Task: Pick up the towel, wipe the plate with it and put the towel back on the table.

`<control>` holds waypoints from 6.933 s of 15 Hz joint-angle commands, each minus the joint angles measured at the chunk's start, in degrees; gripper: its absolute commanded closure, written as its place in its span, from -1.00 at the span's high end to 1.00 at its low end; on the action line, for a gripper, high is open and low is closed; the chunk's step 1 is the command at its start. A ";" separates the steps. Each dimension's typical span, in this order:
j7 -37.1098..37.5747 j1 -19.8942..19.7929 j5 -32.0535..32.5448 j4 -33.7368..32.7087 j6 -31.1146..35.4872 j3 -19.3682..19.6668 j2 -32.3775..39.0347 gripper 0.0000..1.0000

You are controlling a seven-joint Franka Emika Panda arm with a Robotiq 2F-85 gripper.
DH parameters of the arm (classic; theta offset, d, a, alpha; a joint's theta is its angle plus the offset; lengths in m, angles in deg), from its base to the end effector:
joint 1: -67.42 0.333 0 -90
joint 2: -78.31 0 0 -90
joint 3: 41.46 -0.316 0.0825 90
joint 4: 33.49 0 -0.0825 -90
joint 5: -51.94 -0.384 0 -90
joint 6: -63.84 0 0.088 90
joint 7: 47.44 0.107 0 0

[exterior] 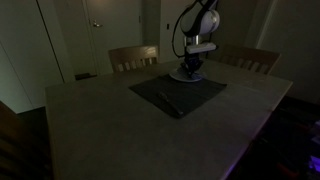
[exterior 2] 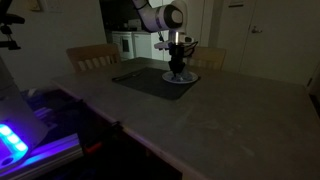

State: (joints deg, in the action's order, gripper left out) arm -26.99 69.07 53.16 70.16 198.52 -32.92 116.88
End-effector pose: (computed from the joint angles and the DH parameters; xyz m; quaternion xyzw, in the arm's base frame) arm 0.6322 -0.0721 0.1623 0.9731 -0.2150 -0.0556 0.0613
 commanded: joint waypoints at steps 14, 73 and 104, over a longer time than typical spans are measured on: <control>2.69 3.46 7.87 -18.78 -6.71 -0.41 11.03 -0.97; -7.35 -2.82 -1.49 0.03 -7.92 -1.26 -2.39 -0.97; -19.56 8.80 6.01 -33.34 -9.09 -12.55 9.72 -0.97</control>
State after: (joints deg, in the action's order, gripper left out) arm -43.56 77.87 61.03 40.67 192.76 -44.00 124.05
